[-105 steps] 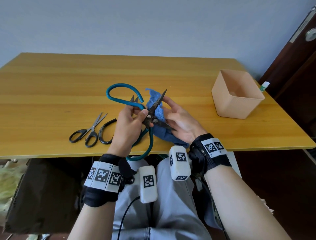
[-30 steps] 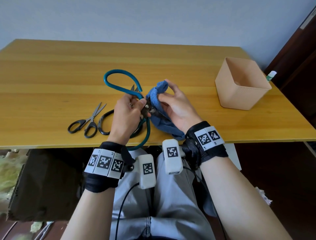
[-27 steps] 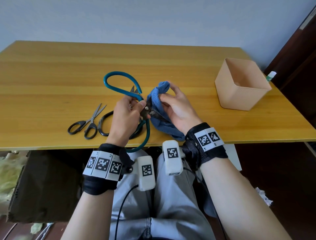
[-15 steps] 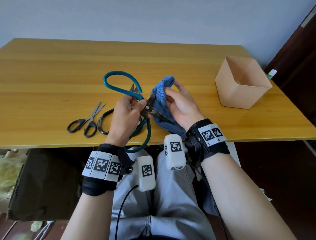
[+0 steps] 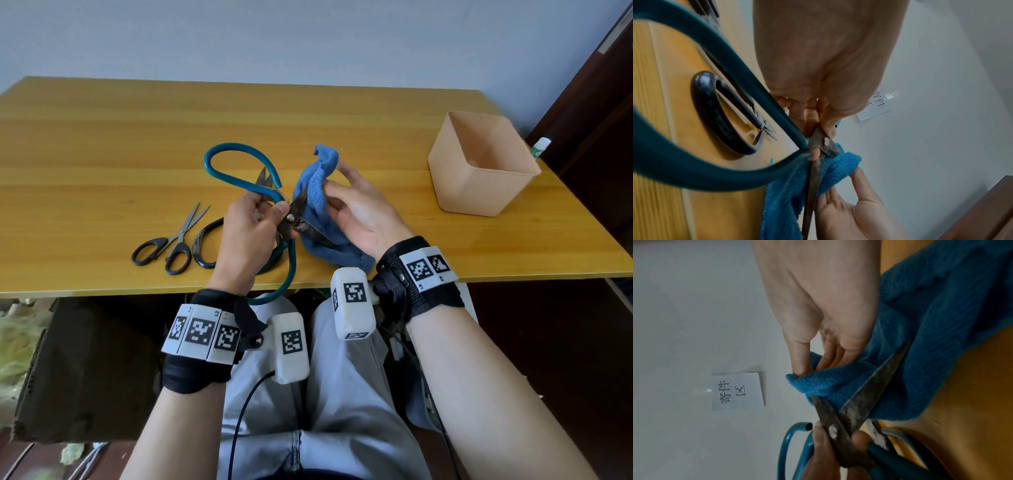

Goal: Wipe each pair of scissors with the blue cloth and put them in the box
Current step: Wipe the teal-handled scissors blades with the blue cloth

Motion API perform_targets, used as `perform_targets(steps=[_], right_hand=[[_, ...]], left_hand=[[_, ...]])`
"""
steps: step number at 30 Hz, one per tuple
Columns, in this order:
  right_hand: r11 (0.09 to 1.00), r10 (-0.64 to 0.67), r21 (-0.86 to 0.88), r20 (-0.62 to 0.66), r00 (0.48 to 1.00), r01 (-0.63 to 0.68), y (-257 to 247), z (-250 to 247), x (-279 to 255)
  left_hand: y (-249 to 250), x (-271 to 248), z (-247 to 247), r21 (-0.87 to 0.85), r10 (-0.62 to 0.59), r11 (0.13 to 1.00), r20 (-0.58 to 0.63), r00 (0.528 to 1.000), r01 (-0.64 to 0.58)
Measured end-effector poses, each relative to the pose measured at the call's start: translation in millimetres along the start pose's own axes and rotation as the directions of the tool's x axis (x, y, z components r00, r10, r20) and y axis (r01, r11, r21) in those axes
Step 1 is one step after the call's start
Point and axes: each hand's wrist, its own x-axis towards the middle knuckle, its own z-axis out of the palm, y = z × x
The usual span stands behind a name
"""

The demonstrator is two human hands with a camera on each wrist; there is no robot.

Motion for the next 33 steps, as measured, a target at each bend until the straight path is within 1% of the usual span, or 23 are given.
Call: perform_targets(steps=[2,5,6,11,13,16,18,22,24,27,31,33], right_hand=[[1.0,-0.012,-0.022,0.015,1.0,0.013,-1,2,-1],[0.996,-0.066,0.061,-0.058,0.996,0.069,-7,1,6],[0.995,-0.074,0.069,-0.059,0.996,0.078,-9,1,7],[0.998,-0.007,-0.058,0.054,0.999,0.01,-5,5,-1],[0.999,-0.03,-0.036,0.028,0.999,0.031,-7,5,-2],[0.994,-0.083,0.061,-0.045,0.995,0.086,-14,2,1],[0.996,-0.065,0.064,-0.012,0.998,0.066,-16,1,-1],[0.999,0.033,-0.045,0.12,0.992,-0.028,-9,2,-10],[0.996,0.046,-0.076,0.135,0.99,-0.036,-8,2,-10],[0.998,0.03,-0.059,0.072,0.997,-0.026,-8,4,-7],[0.998,-0.047,0.027,-0.029,0.998,0.048,-4,7,-3],[0.996,-0.066,0.049,-0.046,0.997,0.068,-5,7,-1]], left_hand=[[-1,0,-1,-0.001,-0.004,1.0,-0.001,1.0,0.004],[-1,0,-2,-0.005,0.001,1.0,0.009,1.0,-0.001],[0,-1,-1,-0.004,0.003,1.0,0.007,1.0,-0.003],[1,0,0,-0.029,-0.008,1.0,-0.015,1.0,0.008],[1,-1,0,-0.026,-0.003,1.0,-0.01,1.0,0.003],[1,-3,1,-0.032,0.002,0.999,-0.007,1.0,-0.002],[2,-3,2,-0.039,0.007,0.999,-0.01,1.0,-0.007],[4,-2,2,-0.042,0.018,0.999,-0.044,0.999,-0.02],[2,-3,2,-0.037,0.016,0.999,-0.046,0.999,-0.017],[-1,-3,3,-0.021,0.016,1.0,-0.039,0.999,-0.017],[-1,-2,2,0.003,0.022,1.0,-0.021,1.0,-0.022],[-2,-1,-1,-0.004,0.013,1.0,-0.026,1.0,-0.013]])
